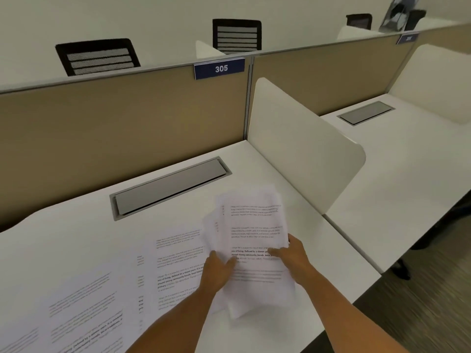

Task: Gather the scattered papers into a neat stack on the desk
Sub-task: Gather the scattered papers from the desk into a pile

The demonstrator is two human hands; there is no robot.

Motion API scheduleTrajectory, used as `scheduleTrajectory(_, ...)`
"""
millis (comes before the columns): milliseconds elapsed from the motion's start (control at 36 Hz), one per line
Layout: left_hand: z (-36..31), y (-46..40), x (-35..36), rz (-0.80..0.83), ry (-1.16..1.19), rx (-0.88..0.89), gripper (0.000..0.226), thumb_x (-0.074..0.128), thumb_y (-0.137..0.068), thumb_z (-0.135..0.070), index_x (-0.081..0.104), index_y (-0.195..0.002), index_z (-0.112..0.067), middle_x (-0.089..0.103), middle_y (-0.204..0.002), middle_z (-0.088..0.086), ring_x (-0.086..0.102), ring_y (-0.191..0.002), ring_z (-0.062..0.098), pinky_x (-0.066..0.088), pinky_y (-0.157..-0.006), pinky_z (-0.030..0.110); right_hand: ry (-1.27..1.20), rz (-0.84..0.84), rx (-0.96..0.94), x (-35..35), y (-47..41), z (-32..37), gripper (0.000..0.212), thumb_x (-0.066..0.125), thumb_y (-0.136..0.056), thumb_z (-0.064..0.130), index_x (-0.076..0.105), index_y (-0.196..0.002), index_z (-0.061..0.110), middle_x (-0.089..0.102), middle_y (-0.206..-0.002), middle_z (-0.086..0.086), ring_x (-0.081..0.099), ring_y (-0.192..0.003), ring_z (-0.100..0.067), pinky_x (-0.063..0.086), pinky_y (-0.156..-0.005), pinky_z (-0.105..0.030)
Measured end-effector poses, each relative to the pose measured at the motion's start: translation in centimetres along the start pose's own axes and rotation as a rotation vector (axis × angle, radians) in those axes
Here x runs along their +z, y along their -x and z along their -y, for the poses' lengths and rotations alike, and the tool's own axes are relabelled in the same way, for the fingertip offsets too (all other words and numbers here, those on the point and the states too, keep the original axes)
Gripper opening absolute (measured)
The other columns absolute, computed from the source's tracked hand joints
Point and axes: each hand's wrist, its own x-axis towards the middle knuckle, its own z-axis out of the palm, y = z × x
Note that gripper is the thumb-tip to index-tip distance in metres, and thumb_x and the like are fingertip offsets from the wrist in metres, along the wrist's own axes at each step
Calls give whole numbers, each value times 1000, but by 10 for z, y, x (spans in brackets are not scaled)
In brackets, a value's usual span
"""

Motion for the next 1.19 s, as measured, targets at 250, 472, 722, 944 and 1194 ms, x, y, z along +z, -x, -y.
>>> scheduleTrajectory(250, -15, 4, -59, -26, 672, 75, 35, 82, -78, -25, 68, -108, -15, 76, -106, 5, 75, -90, 19, 62, -77, 36, -104, 110, -82, 12, 15, 42, 46, 83, -73, -2, 71, -111, 20, 81, -101, 1, 79, -87, -23, 63, -69, -37)
scheduleTrajectory(472, -22, 14, -125, -150, 568, 185, 34, 74, -86, -21, 59, -114, -12, 71, -114, 8, 71, -94, 21, 61, -80, 38, -111, 66, -184, 62, 27, 71, 42, 75, -88, 21, 52, -123, 22, 70, -113, 4, 74, -93, -17, 62, -65, -27)
scheduleTrajectory(722, 18, 29, -169, -305, 453, 202, 51, 76, -84, -27, 45, -123, -17, 62, -126, 8, 65, -104, 24, 58, -90, 42, -19, 146, -168, 130, 35, 61, 33, 75, -87, 11, 59, -114, 21, 73, -106, 4, 76, -79, -10, 58, -54, -19)
scheduleTrajectory(944, 77, 28, -170, -365, 393, 4, 63, 75, -85, -17, 44, -139, -8, 58, -137, 12, 57, -123, 31, 48, -104, 46, 168, 205, -105, 179, 29, 25, 42, 72, -89, 8, 57, -129, 9, 69, -123, -9, 69, -105, -28, 59, -91, -43)
scheduleTrajectory(1194, 125, 15, -153, -271, 243, -126, 52, 67, -90, -13, 46, -137, -13, 62, -134, 7, 60, -113, 21, 47, -93, 24, 394, 205, 7, 220, 33, -10, 51, 65, -88, 6, 50, -137, 9, 62, -133, -13, 62, -113, -29, 54, -99, -39)
